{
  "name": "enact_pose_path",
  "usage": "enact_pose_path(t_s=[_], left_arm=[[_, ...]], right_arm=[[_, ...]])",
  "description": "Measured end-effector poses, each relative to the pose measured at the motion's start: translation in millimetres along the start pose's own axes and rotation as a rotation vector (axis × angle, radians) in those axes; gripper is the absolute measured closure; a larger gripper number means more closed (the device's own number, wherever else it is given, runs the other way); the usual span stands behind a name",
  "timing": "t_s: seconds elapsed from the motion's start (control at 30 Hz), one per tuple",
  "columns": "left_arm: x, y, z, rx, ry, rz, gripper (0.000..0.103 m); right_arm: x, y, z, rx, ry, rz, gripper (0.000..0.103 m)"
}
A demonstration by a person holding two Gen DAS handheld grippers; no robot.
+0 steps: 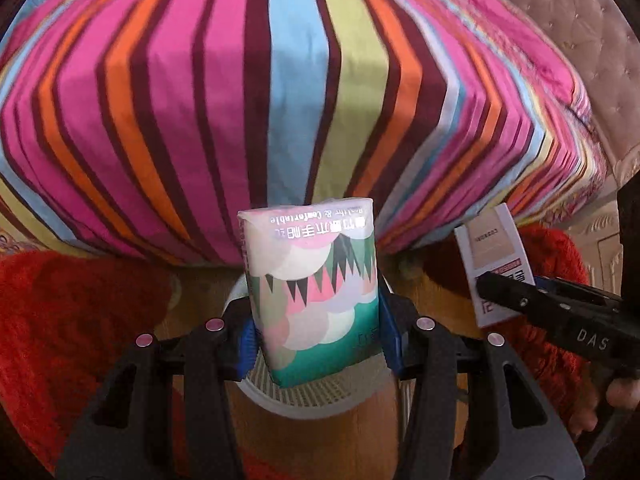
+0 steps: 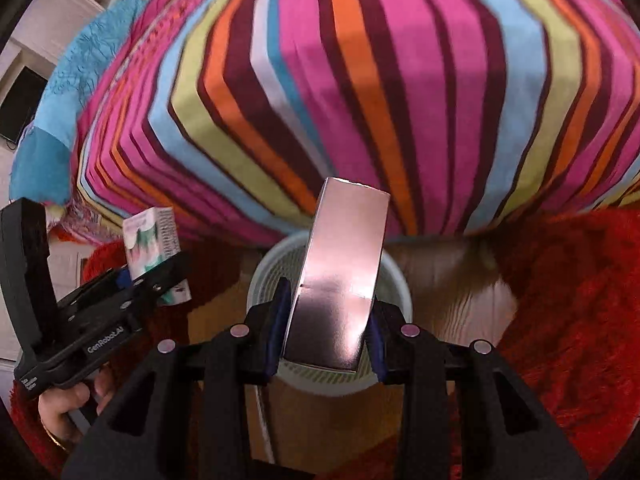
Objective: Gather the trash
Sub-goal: 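Carry both held items over the wastebasket and open both tools to drop them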
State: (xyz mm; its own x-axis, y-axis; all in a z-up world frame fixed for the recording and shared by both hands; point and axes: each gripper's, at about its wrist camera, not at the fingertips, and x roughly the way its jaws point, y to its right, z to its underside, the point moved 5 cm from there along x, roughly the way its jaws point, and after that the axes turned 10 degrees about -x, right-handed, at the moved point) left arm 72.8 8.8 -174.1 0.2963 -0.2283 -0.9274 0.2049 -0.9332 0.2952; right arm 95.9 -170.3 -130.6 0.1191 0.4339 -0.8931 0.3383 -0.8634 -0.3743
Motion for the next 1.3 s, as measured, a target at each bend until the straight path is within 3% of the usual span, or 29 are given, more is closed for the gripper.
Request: enact_pose_path(t_s=[0.27,0.43,0.77,0.9,1.3], left_arm=[[38,0,14,-0.010,-0.159,-0.028,0.055],[65,-5,25,-0.035,-0.274,-0.062,0.055],[97,-14,39,-0.076,-0.425,-0.088,0.055],[111,-19,50,-0.072,-0.499,-0.131,0.055],[123,-26,58,-0.079,-0.579,-0.166,0.055]], right_arm=[[39,6,11,0.062,-0.167,-0.044,0.070],[56,8,14,0.065,-0.229,-0.039,0.070],[94,13,24,0.111,-0.353,-0.045,0.070],[106,15,30,0.135,-0.400,-0.050,0.070],[124,19,36,0.175,-0.475,-0.050,0.070]])
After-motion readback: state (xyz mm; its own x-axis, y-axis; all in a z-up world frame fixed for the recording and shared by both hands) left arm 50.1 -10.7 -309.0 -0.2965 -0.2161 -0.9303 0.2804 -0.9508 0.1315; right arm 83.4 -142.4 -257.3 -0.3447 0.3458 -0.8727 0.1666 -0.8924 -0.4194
